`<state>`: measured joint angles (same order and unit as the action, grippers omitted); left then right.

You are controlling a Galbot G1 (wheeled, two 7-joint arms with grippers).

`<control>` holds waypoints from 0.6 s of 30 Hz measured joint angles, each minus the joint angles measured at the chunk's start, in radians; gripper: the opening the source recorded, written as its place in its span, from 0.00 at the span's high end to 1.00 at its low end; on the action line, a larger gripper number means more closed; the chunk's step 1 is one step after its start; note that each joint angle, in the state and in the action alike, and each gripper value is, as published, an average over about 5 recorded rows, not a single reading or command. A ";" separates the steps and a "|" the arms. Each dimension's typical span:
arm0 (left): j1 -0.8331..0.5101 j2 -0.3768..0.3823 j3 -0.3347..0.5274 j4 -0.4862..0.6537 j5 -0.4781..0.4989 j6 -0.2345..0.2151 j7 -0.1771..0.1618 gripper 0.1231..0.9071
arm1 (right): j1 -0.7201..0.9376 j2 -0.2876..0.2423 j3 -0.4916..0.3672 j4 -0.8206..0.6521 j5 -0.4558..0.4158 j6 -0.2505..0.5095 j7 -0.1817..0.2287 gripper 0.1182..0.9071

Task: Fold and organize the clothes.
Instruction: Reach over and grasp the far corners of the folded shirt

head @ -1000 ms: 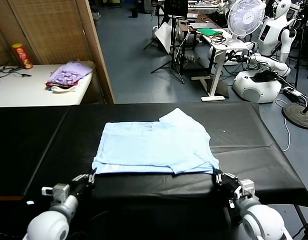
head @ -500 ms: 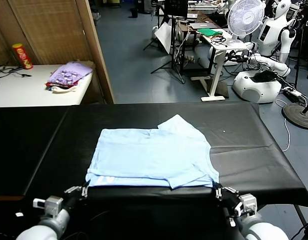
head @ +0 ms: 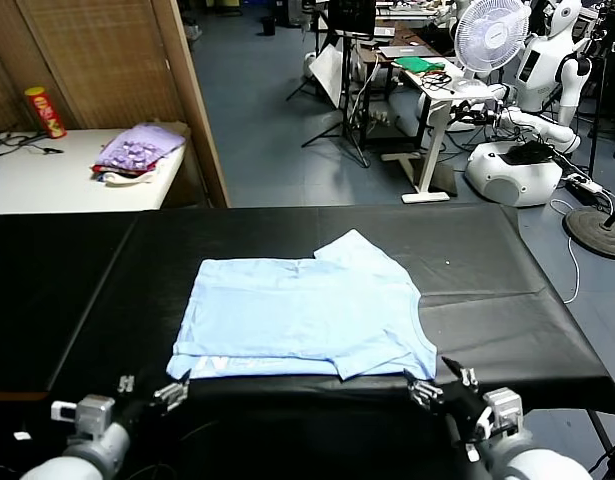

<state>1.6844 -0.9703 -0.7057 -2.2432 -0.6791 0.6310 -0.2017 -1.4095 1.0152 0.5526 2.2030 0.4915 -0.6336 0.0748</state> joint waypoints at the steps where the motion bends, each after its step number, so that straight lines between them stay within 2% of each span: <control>1: -0.028 0.005 0.000 0.007 -0.030 0.020 -0.008 0.14 | 0.043 -0.003 -0.017 -0.027 0.005 0.001 0.007 0.14; 4: -0.131 0.020 0.015 0.040 -0.093 0.055 -0.013 0.14 | 0.181 -0.006 -0.081 -0.119 0.019 0.014 0.030 0.14; 9: -0.328 0.037 0.078 0.141 -0.154 0.065 -0.012 0.14 | 0.407 0.013 -0.206 -0.315 0.027 0.037 0.058 0.14; 18: -0.643 0.022 0.257 0.374 -0.173 0.068 -0.019 0.14 | 0.708 0.087 -0.389 -0.650 0.024 0.045 0.046 0.14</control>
<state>1.0412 -0.9482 -0.4482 -1.8689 -0.8520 0.6993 -0.2204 -0.7014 1.1021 0.1639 1.5530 0.5152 -0.5883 0.1208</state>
